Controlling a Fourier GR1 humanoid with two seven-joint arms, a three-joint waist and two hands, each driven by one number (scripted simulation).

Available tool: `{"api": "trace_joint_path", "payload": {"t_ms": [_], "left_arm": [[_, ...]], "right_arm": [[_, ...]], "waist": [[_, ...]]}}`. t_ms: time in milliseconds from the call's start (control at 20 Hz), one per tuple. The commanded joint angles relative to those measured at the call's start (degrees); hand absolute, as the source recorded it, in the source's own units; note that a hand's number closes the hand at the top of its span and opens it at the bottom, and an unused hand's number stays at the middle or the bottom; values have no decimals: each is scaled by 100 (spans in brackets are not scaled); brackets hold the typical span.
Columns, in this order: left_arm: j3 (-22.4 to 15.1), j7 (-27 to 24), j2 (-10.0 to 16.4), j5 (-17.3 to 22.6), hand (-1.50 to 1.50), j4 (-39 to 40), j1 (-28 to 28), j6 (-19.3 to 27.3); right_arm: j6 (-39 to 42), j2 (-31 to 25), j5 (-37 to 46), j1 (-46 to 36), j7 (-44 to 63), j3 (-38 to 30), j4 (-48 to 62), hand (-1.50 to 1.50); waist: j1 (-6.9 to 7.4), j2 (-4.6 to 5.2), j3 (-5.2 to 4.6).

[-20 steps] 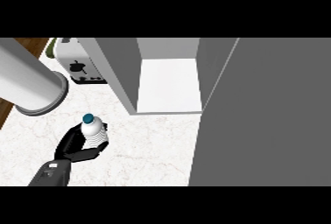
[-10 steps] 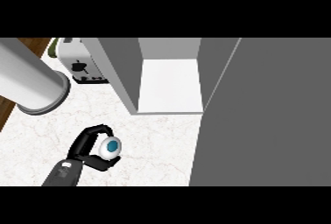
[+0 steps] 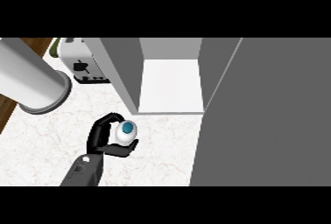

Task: Pick up the bottled water, place it into the cabinet and close the cabinet

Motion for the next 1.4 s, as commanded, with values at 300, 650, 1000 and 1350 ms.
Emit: {"api": "trace_joint_path", "payload": {"t_ms": [300,650,1000,1350], "left_arm": [[-1617,1469,-128,1855,150,-1727,127,579],[-2548,2593,-129,2480,150,-2700,-325,1973],[-3195,2897,-130,2596,150,-2453,-1048,3085],[-3059,3330,-130,2750,150,-1835,-1901,3366]], "right_arm": [[-81,-76,443,239,5,271,-449,-150],[-159,-230,321,390,320,182,-885,-150],[-164,-100,255,157,246,144,-710,-150],[130,-314,-176,674,-412,-206,-510,-150]], "waist": [[-16,-5,2],[-57,-1,0],[-55,20,-3],[-58,27,3]]}}
